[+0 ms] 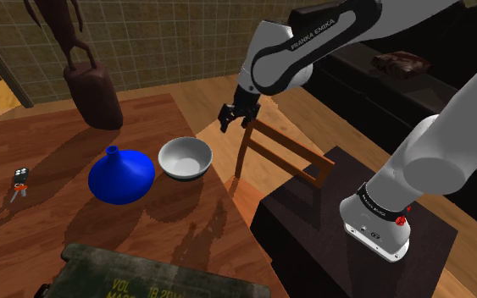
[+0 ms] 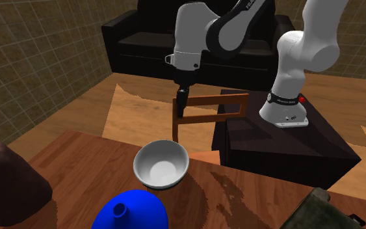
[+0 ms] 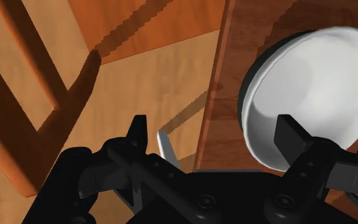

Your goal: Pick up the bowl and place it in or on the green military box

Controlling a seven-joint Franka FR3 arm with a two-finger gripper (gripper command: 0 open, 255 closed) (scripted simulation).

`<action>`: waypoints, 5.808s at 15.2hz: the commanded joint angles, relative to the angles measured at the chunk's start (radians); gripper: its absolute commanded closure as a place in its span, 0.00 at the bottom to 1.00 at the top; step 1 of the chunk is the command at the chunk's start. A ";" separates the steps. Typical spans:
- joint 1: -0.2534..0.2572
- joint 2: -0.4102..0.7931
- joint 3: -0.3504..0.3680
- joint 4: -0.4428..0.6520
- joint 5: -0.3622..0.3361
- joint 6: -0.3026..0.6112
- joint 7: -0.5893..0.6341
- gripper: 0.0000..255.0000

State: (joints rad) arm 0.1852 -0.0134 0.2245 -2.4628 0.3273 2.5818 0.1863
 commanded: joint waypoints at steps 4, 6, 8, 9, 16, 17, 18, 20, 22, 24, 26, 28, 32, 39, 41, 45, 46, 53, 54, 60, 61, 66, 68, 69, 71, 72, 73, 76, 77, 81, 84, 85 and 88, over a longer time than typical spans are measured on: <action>0.032 0.203 0.023 0.107 -0.007 0.119 0.019 0.00; 0.047 0.282 0.027 0.156 -0.015 0.157 0.029 0.00; 0.061 0.336 0.026 0.192 -0.021 0.180 0.035 0.00; 0.063 0.350 0.026 0.196 -0.022 0.191 0.036 0.00; 0.082 0.444 0.021 0.228 -0.030 0.255 0.039 0.00; 0.082 0.444 0.021 0.228 -0.030 0.255 0.039 0.00; 0.082 0.444 0.021 0.228 -0.030 0.255 0.039 0.00; 0.082 0.444 0.021 0.228 -0.030 0.255 0.039 0.00; 0.082 0.444 0.021 0.228 -0.030 0.255 0.039 0.00; 0.082 0.444 0.021 0.228 -0.030 0.255 0.039 1.00; 0.082 0.444 0.021 0.228 -0.030 0.255 0.039 1.00; 0.082 0.444 0.021 0.228 -0.030 0.255 0.039 1.00; 0.082 0.444 0.021 0.228 -0.030 0.255 0.039 1.00; 0.082 0.368 0.018 0.219 -0.034 0.189 0.056 1.00; 0.082 0.344 0.017 0.218 -0.036 0.167 0.062 1.00; 0.081 0.297 0.016 0.218 -0.039 0.120 0.074 1.00; 0.081 0.285 0.015 0.219 -0.040 0.108 0.077 1.00; 0.078 0.210 0.013 0.229 -0.048 0.024 0.097 1.00; 0.078 0.200 0.012 0.232 -0.049 0.012 0.100 1.00; 0.075 0.143 0.010 0.251 -0.055 -0.063 0.116 1.00; 0.075 0.134 0.010 0.254 -0.056 -0.076 0.119 1.00; 0.073 0.097 0.008 0.274 -0.060 -0.131 0.130 1.00; 0.097 0.068 0.028 0.236 -0.060 -0.114 0.173 1.00; 0.109 0.054 0.039 0.219 -0.060 -0.106 0.195 1.00; 0.134 0.029 0.061 0.188 -0.061 -0.091 0.241 1.00; 0.146 0.017 0.072 0.174 -0.062 -0.084 0.265 1.00; 0.159 0.006 0.084 0.161 -0.064 -0.078 0.290 1.00; 0.195 -0.021 0.122 0.129 -0.070 -0.060 0.368 1.00; 0.207 -0.029 0.135 0.120 -0.073 -0.054 0.395 1.00; 0.254 -0.050 0.190 0.099 -0.093 -0.036 0.511 1.00; 0.286 -0.055 0.234 0.094 -0.116 -0.026 0.605 1.00; 0.297 -0.055 0.249 0.095 -0.126 -0.024 0.638 1.00; 0.328 -0.048 0.293 0.105 -0.162 -0.018 0.741 1.00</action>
State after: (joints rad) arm 0.5046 -0.0588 0.5059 -2.3687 0.1759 2.5741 0.8939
